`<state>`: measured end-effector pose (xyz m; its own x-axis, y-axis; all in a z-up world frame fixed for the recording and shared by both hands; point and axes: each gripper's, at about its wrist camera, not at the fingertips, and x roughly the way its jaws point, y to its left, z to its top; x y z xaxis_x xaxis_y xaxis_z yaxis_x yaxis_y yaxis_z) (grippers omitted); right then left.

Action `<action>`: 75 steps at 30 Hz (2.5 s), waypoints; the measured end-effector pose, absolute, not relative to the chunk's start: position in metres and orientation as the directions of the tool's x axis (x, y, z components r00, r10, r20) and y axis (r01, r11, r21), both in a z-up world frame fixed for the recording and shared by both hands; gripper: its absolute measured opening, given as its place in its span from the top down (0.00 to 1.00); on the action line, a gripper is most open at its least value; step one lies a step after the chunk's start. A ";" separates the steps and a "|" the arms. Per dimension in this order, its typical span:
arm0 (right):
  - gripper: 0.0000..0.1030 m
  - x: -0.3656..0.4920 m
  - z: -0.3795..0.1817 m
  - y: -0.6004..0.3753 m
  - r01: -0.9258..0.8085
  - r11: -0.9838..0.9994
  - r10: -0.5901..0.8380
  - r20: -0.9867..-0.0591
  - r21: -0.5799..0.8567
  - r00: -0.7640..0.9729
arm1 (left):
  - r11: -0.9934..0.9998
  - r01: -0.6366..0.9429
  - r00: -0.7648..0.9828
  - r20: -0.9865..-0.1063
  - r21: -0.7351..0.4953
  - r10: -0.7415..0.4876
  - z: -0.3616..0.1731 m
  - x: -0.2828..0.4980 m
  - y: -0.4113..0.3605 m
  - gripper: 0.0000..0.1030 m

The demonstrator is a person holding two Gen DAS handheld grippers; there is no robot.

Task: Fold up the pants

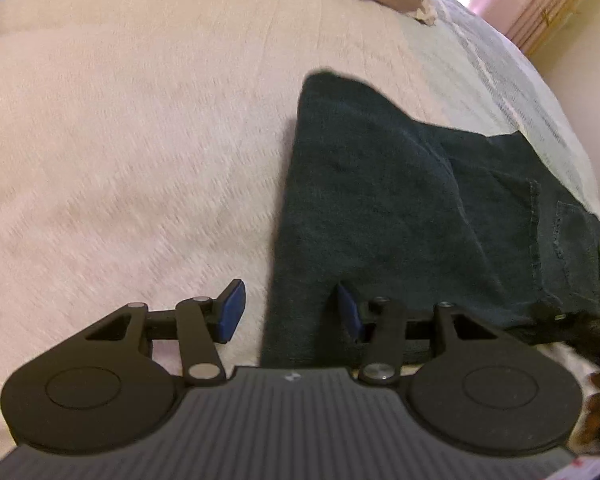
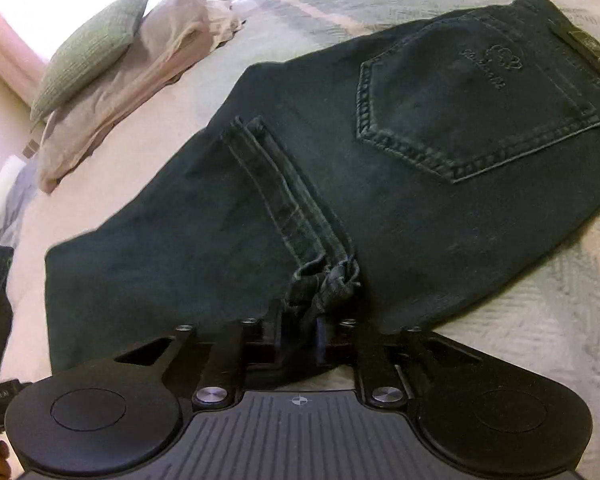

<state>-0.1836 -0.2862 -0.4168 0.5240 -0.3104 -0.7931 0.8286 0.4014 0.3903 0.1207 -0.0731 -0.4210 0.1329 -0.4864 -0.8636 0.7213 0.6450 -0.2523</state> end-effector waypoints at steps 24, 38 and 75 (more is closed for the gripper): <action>0.95 -0.089 -0.401 -0.341 0.630 0.776 -0.418 -0.745 0.004 0.520 | 0.566 0.815 0.227 -0.828 -0.127 -0.513 -0.419 0.152 -0.184 0.92; 0.89 -0.142 -0.400 -0.280 0.491 0.871 -0.244 -0.834 0.037 0.495 | 0.651 0.759 0.279 -0.899 -0.009 -0.337 -0.407 0.054 -0.129 0.70; 0.45 -0.209 -0.363 -0.380 0.783 0.621 -0.398 -0.874 -0.034 0.278 | 0.581 0.755 -0.020 -0.896 -0.304 -0.444 -0.410 0.155 -0.103 0.43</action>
<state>-0.2091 -0.3803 -0.3630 0.2778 -0.3980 -0.8743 0.7830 0.6210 -0.0338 0.1550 -0.1030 -0.4104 -0.0197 -0.4438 -0.8959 0.7552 0.5806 -0.3042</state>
